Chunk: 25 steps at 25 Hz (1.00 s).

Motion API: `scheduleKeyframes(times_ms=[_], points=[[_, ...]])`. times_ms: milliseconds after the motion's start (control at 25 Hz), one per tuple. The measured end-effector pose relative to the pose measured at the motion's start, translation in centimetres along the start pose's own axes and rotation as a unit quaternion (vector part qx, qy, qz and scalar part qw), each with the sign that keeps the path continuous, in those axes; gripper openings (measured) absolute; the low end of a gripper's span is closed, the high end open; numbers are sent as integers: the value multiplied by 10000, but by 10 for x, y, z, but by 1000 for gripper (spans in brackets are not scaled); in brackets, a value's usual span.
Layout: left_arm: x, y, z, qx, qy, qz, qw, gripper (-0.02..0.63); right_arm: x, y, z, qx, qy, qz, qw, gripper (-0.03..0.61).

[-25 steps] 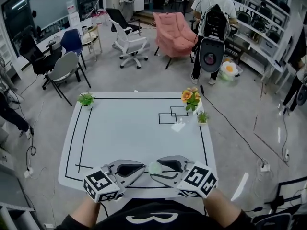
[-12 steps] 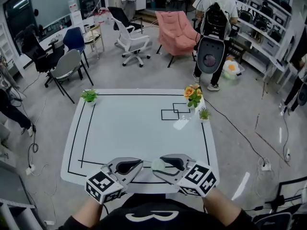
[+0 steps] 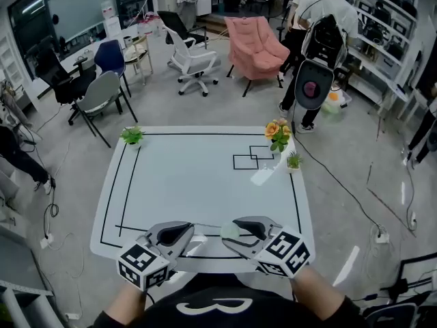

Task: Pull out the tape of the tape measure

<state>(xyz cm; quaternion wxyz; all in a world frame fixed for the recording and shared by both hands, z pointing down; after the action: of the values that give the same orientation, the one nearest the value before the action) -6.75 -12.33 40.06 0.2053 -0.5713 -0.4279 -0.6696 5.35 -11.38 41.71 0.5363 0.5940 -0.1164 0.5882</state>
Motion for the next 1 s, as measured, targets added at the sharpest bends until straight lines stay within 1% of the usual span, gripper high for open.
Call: scheduleKeyframes(times_ms=[280, 480, 760, 1000], points=[[14, -17, -10, -297, -169, 84, 9994, 14, -2, 4, 4, 81, -188, -128, 9997, 219], [14, -27, -22, -527, -325, 148, 9980, 14, -6, 4, 5, 148, -158, -81, 9997, 220], [13, -38, -28, -728, -331, 115, 9967, 14, -3, -4, 11, 258, -95, 1, 9996, 219], [8, -35, -27, -680, -183, 57, 9975, 14, 3, -11, 17, 345, -48, 57, 9994, 219]])
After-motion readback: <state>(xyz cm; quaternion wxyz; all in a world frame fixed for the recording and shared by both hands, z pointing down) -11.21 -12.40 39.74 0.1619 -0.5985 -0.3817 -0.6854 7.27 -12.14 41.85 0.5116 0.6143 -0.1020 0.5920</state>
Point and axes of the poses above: the fingertips, and each gripper's own axes: y forward along the fingers, z to its right, x out of its underside, the point moved 3 cm from there along -y, backward along the fingers, and after that the axes turned 9 degrees about y, right-handed, at the moved point
